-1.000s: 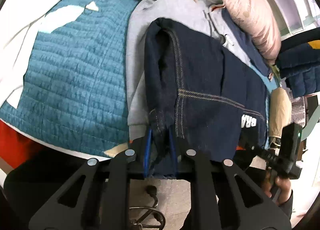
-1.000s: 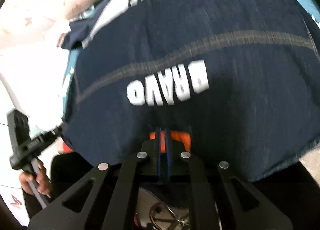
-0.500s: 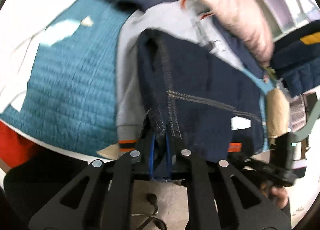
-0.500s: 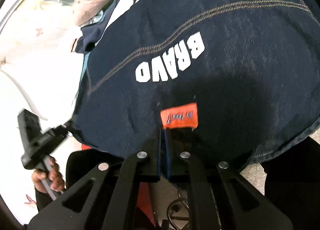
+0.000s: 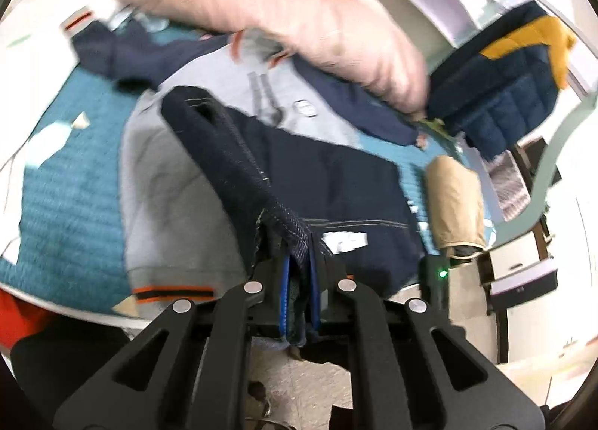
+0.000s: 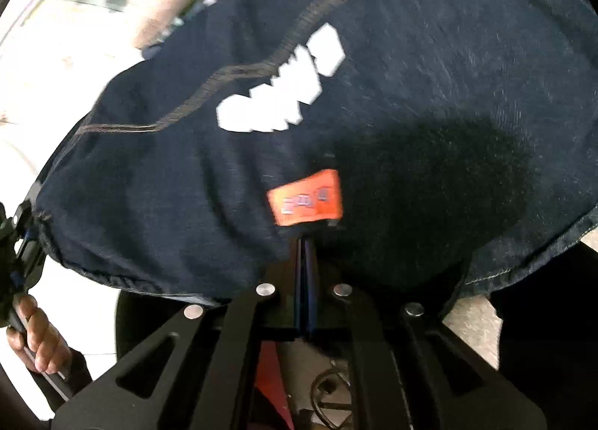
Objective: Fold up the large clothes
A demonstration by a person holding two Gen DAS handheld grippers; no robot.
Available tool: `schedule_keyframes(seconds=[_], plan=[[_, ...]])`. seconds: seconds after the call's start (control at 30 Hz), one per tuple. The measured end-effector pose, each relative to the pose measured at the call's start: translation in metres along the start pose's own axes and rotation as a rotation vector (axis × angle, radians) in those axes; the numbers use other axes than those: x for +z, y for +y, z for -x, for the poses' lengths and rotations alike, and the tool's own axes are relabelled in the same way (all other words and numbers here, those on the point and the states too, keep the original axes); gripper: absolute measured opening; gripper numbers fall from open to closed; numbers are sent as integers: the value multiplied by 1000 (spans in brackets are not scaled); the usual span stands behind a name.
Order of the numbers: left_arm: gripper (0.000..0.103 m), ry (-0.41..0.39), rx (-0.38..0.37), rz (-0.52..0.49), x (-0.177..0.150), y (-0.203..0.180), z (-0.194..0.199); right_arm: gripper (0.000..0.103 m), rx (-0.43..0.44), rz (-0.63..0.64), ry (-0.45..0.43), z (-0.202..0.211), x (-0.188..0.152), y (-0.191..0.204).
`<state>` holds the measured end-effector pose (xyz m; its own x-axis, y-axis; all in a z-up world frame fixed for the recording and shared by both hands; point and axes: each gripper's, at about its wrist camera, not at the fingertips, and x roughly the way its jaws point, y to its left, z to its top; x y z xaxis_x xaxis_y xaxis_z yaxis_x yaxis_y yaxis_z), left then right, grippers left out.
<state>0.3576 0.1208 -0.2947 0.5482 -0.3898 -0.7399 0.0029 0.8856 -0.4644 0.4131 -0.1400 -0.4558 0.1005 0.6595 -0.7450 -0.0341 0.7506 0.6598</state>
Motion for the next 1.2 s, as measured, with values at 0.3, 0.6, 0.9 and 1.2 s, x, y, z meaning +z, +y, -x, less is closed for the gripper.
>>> schedule_keyframes(seconds=[0.3,0.6,0.9,1.2], plan=[[4,38,-157,-162,13,-104,-49,5,-7,-42,-184,48,-5,-20],[3,170,-250,-285,-2,-186,-134,5,36,-135,-306,88,-6,-58],[3,277,-286,-285,-10,-220,-207,5,88,-158,-441,128,0,-82],[2,361,-268,-297,-7,-256,-281,5,-56,-258,-521,165,-6,-120]])
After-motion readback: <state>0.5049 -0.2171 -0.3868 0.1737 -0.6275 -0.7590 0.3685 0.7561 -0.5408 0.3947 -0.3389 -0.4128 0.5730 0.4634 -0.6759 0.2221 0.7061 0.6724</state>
